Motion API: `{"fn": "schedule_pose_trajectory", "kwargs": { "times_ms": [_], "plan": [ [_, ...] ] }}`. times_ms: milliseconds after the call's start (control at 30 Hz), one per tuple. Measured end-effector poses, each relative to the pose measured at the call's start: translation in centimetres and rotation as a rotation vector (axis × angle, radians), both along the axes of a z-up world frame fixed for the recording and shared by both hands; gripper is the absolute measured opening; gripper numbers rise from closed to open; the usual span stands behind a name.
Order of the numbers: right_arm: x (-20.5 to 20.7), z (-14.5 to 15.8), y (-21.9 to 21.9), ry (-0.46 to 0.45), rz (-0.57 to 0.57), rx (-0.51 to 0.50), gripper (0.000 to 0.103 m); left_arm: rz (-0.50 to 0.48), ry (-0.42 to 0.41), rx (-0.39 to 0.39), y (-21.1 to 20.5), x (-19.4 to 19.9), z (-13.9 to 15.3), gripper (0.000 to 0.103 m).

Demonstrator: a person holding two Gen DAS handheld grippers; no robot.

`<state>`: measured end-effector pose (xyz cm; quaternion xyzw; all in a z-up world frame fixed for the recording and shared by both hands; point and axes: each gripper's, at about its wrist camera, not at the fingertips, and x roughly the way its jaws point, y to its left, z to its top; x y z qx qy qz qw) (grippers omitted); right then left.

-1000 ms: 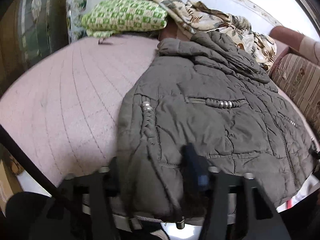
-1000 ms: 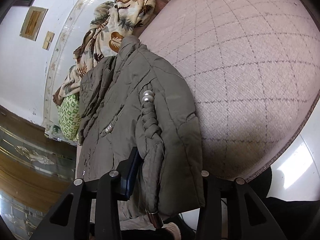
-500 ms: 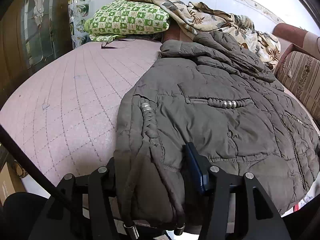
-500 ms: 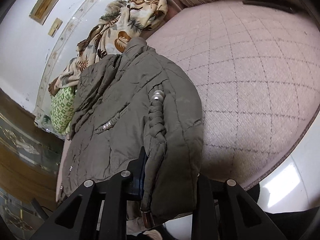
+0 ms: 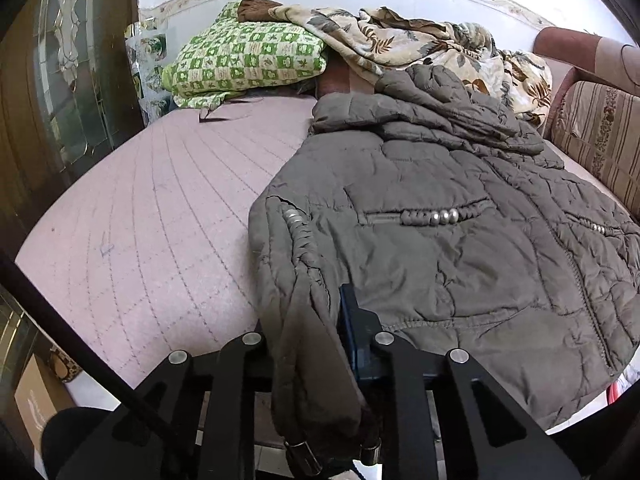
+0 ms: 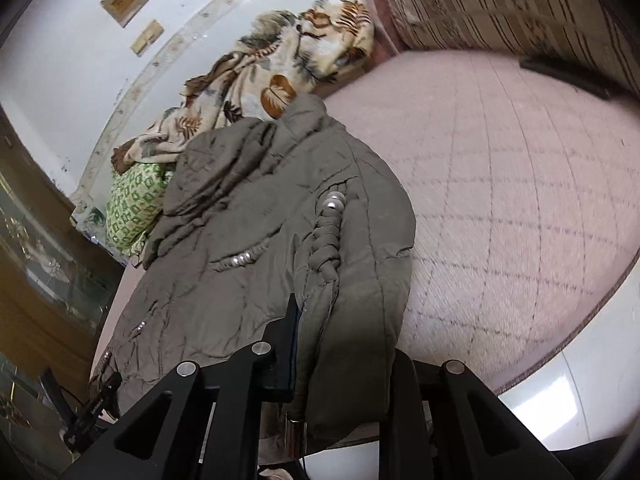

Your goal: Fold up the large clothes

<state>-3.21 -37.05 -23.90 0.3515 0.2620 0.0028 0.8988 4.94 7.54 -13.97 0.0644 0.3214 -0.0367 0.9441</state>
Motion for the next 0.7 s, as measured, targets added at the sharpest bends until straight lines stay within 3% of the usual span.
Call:
{"fn": "schedule_pose_trajectory", "kwargs": {
  "times_ms": [333, 700],
  "plan": [
    [-1.3, 3.1, 0.0, -0.129, 0.011, 0.008, 0.016, -0.007, -0.039, -0.004, -0.3, -0.2, 3.7, 0.019],
    [-1.4, 5.6, -0.4, -0.192, 0.034, -0.001, 0.016, -0.030, -0.064, -0.003, -0.6, 0.2, 6.5, 0.019]
  ]
}}
